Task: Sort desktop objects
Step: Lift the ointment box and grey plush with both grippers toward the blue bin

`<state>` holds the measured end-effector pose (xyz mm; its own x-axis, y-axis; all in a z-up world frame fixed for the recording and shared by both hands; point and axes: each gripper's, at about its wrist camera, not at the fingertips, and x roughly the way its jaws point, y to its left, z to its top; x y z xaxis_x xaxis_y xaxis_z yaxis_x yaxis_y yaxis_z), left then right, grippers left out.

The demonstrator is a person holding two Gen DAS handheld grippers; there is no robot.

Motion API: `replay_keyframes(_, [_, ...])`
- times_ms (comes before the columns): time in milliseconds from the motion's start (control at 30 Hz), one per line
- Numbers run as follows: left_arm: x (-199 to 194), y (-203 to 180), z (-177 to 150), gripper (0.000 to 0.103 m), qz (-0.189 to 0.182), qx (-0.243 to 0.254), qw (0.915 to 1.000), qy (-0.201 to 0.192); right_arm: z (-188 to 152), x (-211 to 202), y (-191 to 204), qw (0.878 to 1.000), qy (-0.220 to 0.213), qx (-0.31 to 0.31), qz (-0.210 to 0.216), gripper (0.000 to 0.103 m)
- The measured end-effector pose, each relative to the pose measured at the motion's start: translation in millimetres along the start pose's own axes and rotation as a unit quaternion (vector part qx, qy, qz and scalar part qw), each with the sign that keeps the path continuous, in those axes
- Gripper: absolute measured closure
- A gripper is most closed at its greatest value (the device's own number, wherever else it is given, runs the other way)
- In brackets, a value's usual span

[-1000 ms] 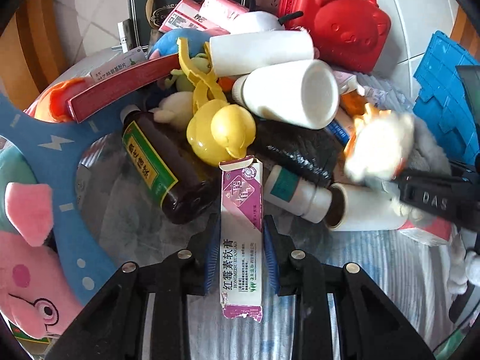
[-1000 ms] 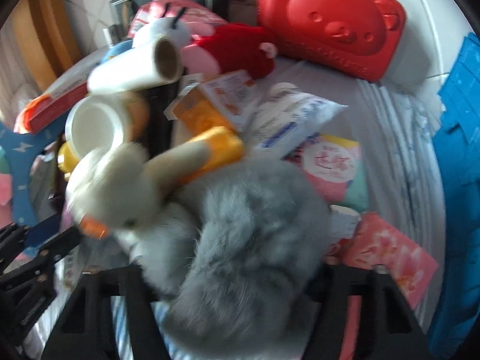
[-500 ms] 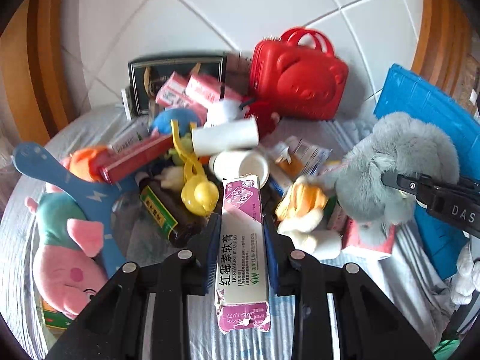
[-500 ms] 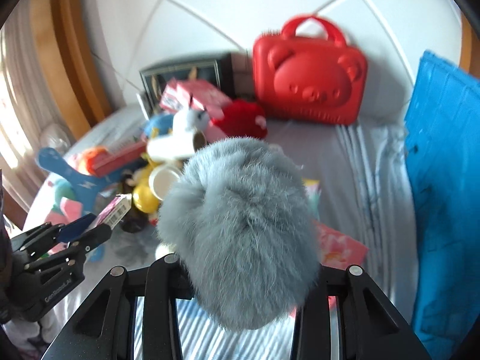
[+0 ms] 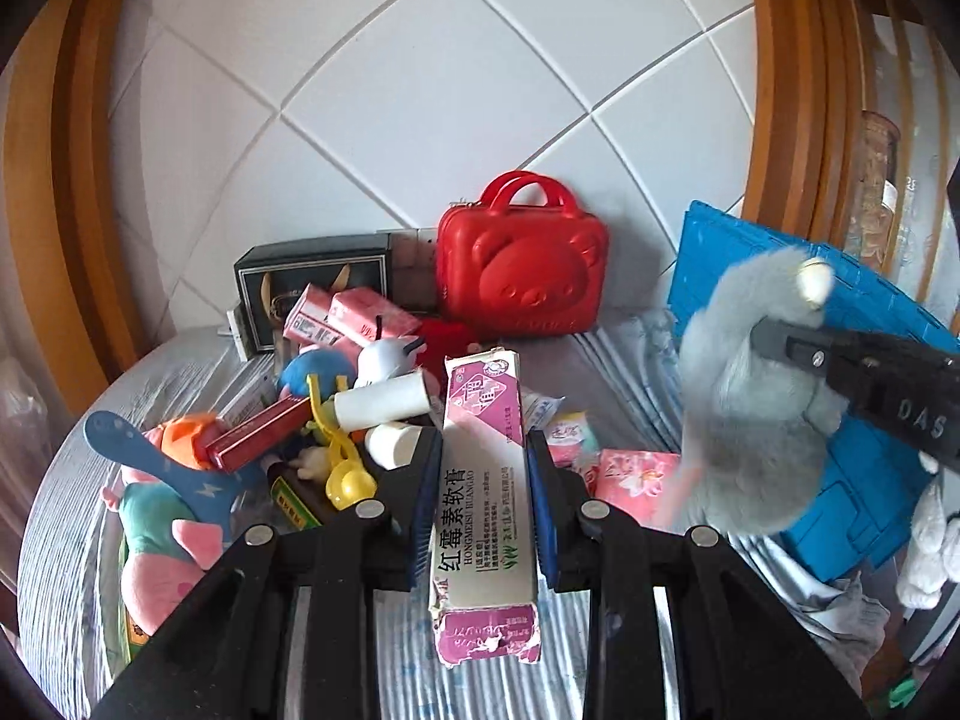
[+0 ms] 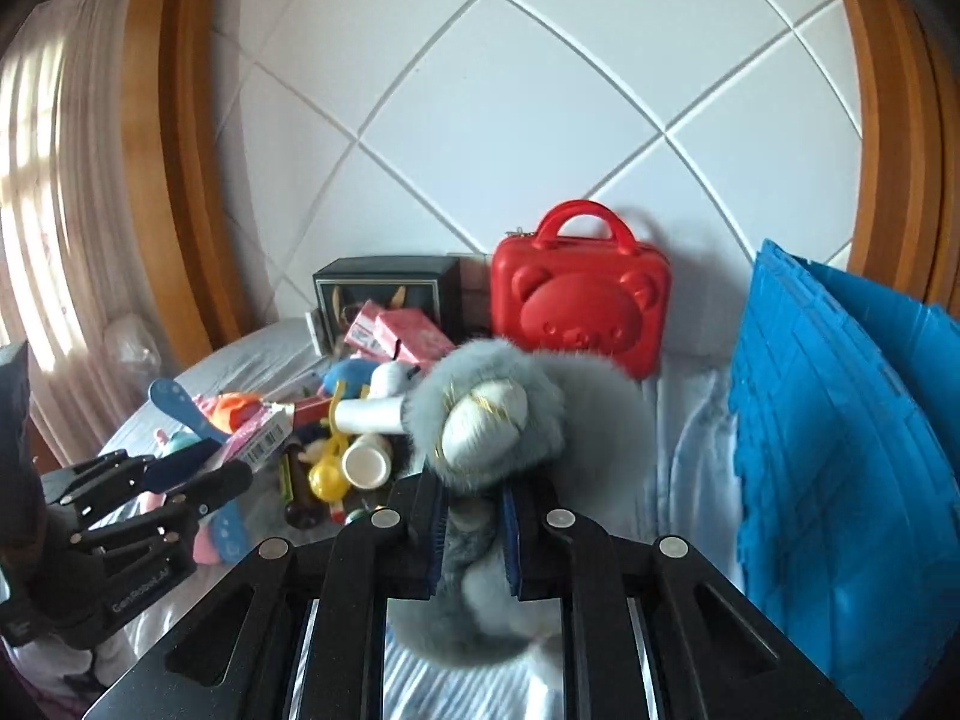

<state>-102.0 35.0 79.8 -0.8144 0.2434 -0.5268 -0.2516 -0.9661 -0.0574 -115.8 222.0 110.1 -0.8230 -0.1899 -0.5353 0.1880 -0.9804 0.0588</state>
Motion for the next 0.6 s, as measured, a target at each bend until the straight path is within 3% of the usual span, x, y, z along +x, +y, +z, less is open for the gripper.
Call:
replay_keyframes(267, [-3.9, -25.5, -8.8, 0.076, -0.004, 0.002, 0.9999, 0.016, -14.4, -19.6, -16.6, 1.0, 0.008, -0.001, 0.004, 0.089])
replay_keyframes(533, [-13.1, -78.8, 24.0, 0.076, -0.029, 0.029, 0.9989, -0.021, 28.0, -88.3, -59.7, 0.996, -0.081, -0.002, -0.039, 0.091])
replay_keyframes(567, [-15.6, -89.5, 31.8, 0.076, -0.035, 0.034, 0.9983, -0.031, 36.4, -101.1, -68.9, 0.994, -0.098, -0.003, -0.05, 0.102])
replay_keyframes(600, [-17.1, -97.7, 38.1, 0.076, -0.039, 0.037, 0.9978, -0.038, 44.4, -113.2, -76.9, 0.991, -0.114, -0.004, -0.064, 0.102])
